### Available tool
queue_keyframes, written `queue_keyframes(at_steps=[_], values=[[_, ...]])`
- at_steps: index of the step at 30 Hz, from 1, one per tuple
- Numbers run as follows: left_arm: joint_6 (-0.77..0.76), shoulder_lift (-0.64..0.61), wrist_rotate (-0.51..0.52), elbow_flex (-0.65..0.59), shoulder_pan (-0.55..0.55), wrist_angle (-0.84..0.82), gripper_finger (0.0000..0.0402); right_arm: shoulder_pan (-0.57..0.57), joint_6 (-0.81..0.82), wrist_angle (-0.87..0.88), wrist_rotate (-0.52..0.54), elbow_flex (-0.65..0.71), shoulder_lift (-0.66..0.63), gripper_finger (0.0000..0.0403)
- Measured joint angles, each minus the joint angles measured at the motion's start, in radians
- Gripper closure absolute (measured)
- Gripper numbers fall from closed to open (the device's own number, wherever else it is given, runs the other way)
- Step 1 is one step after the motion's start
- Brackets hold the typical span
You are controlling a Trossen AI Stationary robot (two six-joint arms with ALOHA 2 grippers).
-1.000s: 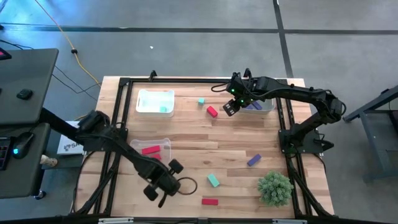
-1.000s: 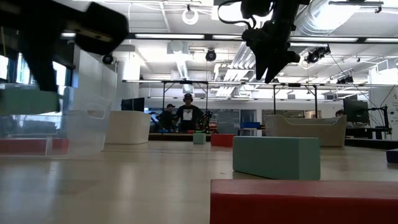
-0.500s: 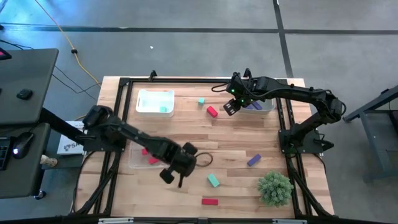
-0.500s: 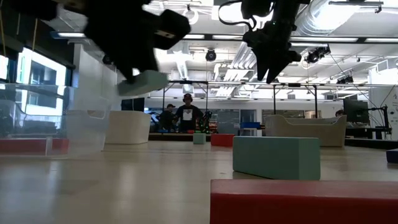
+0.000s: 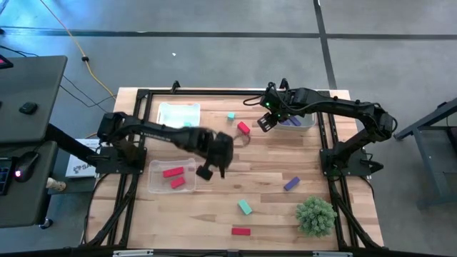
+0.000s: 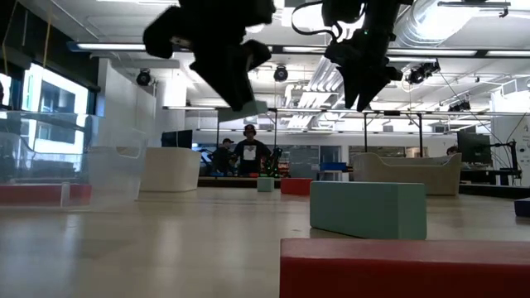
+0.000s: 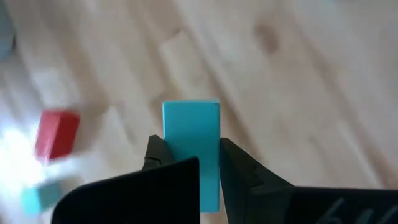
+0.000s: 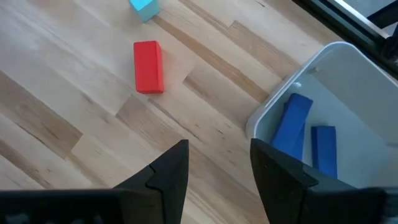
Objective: Sort & place blocks by color
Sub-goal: Put the bottom left light blue block into the white bin
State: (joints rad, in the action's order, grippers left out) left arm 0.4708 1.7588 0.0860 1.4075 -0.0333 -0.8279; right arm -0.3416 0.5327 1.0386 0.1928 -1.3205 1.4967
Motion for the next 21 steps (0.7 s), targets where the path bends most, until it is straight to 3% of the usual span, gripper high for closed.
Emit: queue_keyframes(at_steps=[21], values=[[0.083,-0.184,-0.004,0.000,-0.447,-0.056,0.0401,-0.008,-0.017,-0.011,0.002,0.000,-0.001,0.0242]])
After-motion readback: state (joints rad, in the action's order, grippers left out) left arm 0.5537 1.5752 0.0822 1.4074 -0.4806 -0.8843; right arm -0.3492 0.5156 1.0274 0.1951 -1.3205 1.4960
